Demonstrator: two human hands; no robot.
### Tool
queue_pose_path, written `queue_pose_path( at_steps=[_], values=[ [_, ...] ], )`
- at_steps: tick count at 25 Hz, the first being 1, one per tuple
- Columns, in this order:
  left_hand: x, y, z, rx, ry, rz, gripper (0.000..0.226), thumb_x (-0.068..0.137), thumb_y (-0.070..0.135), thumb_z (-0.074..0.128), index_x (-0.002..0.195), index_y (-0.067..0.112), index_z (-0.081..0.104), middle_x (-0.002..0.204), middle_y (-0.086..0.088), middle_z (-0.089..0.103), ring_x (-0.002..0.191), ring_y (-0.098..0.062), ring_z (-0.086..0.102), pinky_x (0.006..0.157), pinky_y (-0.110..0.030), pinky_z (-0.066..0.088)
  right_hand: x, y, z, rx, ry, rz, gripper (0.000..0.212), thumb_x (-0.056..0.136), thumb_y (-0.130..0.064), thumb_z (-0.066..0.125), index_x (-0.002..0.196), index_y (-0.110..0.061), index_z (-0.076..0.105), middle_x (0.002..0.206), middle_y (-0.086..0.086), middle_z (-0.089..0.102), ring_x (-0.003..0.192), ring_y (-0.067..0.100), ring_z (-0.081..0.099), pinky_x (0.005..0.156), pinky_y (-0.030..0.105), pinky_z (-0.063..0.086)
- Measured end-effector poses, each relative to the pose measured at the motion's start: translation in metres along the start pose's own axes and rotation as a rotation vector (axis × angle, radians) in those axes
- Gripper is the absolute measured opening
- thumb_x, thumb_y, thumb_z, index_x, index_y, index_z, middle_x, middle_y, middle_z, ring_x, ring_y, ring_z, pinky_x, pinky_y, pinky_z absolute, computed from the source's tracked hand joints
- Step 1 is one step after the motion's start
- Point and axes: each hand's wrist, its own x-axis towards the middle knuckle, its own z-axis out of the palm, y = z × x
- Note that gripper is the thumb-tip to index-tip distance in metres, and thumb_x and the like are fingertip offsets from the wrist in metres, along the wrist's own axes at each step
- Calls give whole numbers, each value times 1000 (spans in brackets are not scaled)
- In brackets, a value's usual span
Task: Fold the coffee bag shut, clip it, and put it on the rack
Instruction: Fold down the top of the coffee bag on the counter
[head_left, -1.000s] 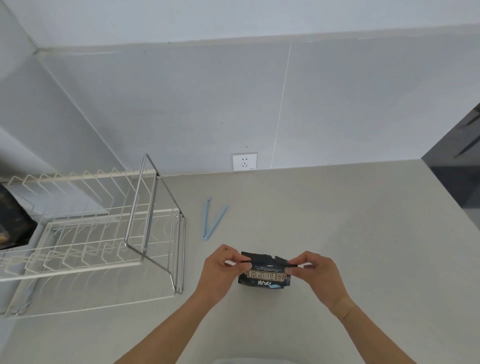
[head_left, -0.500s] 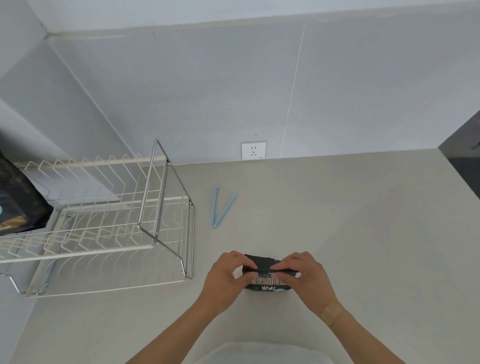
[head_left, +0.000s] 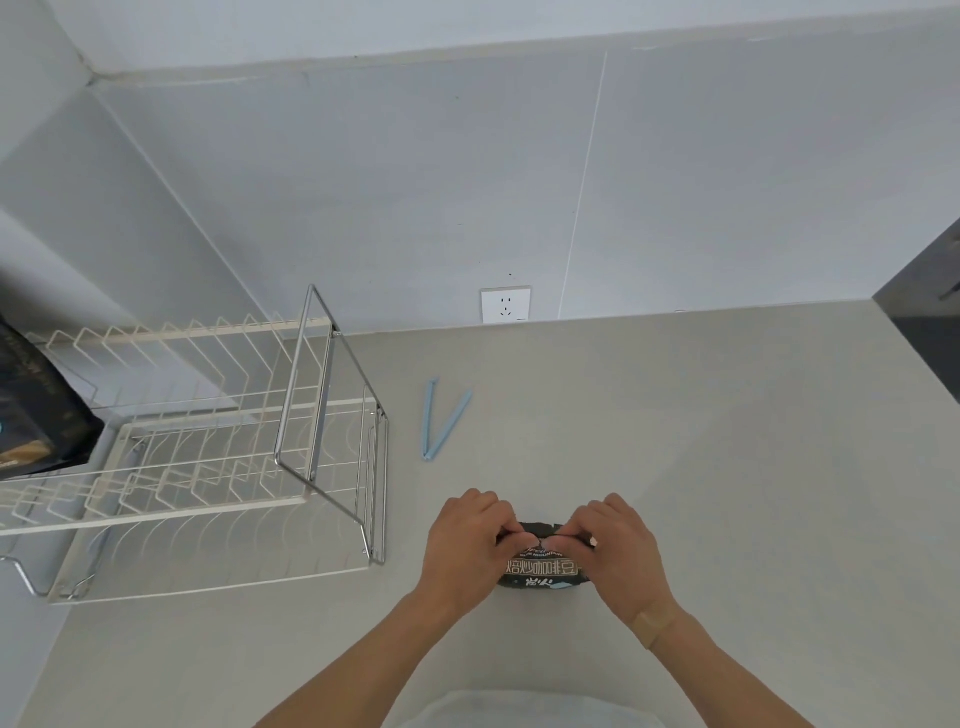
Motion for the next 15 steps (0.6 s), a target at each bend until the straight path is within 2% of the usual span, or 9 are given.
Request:
queue_pose_path(
  at_steps=[4,7,9,11,13,15],
  values=[
    [2,-8,-4,43,-33,-69,44,69,67,54,53,27,44,57,15,42,61,-6,36,62,-19,23,0,6,0,10,-18,56,43,65,-39,84,50,-24,47,49,-15,40,59,10,40,53,17,30],
    [2,-9,-5,1,-76,-134,47,64,71,52,50,29,40,53,15,40,59,-3,38,60,-16,26,1,6,-3,40,-49,105,52,63,-39,85,47,-33,36,48,-13,38,55,5,39,52,17,29],
    [2,-14,-6,-88,-93,-161,40,68,61,64,57,24,53,57,14,46,65,-3,44,61,-16,30,1,11,-7,122,-90,107,37,66,-30,85,51,-29,52,54,-11,48,63,6,46,56,17,33],
    [0,-23,-9,-228,-96,-173,20,73,38,77,67,23,66,67,10,59,73,-6,52,67,-21,40,0,18,-10,259,-107,143,20,67,-18,85,61,-24,67,62,-8,59,69,8,51,63,16,38],
    [-5,-29,-14,-362,-107,-194,10,74,20,80,74,25,72,75,6,67,77,-8,57,72,-27,47,-3,25,-11,440,-126,236,21,66,-10,85,65,-27,74,69,-5,65,72,8,55,68,15,43],
    [-9,-34,-18,-496,-131,-243,18,72,15,82,74,30,74,76,4,70,75,-7,59,71,-20,46,-4,29,-9,553,-173,311,25,66,-8,84,71,-31,77,77,-8,70,81,15,59,74,17,45]
  ],
)
